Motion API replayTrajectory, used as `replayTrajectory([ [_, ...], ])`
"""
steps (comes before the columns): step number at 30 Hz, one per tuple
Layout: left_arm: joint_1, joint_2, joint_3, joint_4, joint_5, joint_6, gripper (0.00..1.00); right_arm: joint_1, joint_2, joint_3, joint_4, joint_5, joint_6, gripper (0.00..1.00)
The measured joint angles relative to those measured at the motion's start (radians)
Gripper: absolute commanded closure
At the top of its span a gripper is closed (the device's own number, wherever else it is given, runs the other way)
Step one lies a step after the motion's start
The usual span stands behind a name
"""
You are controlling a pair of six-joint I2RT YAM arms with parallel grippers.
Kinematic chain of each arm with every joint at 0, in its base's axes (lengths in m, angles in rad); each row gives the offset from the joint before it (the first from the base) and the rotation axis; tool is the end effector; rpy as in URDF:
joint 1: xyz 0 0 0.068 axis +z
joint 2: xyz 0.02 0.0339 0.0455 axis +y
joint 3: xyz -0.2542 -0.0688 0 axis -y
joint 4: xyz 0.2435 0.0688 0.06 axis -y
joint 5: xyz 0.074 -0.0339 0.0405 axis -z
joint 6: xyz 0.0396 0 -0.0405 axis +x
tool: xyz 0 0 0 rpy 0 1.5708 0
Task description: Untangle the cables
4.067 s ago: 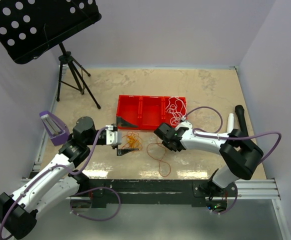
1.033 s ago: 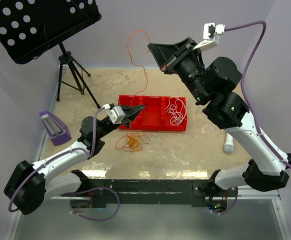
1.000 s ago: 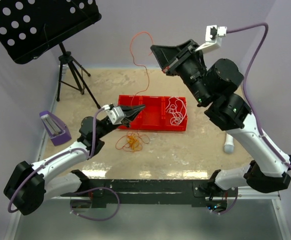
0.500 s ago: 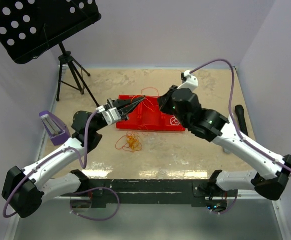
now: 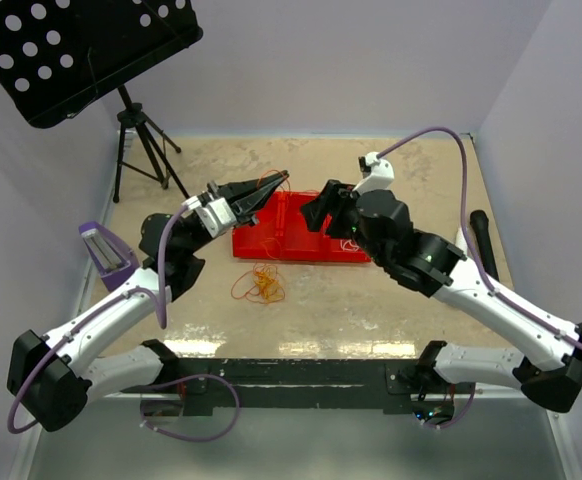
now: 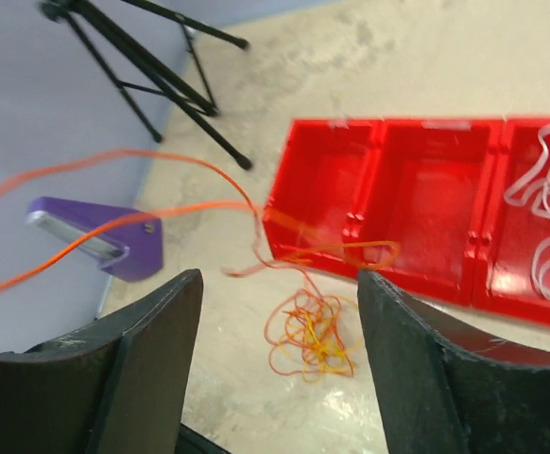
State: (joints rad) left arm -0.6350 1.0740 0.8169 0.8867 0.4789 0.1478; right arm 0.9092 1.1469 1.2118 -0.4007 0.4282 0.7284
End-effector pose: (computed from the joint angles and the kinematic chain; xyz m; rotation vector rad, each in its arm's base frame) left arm 0.1806 -0.1558 0.3973 0.7755 0.6967 -0.6683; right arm 0.1717 0.1938 0.3846 0.1217 1.9348 0.7091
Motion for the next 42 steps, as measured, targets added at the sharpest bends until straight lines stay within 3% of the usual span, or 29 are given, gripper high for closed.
replayTrajectory([
  [18, 0.002, 0.011, 0.033, 0.002, 0.033, -0.047, 1.00, 0.000, -0.055, -0.022, 0.197, -0.193, -0.328, 0.24],
  [32, 0.033, 0.022, 0.141, -0.052, 0.366, -0.269, 1.00, 0.000, -0.127, -0.096, 0.326, -0.326, -0.423, 0.20],
  [42, 0.069, 0.022, 0.234, -0.129, 0.529, -0.446, 1.00, 0.000, -0.193, -0.095, 0.372, -0.620, -0.489, 0.21],
])
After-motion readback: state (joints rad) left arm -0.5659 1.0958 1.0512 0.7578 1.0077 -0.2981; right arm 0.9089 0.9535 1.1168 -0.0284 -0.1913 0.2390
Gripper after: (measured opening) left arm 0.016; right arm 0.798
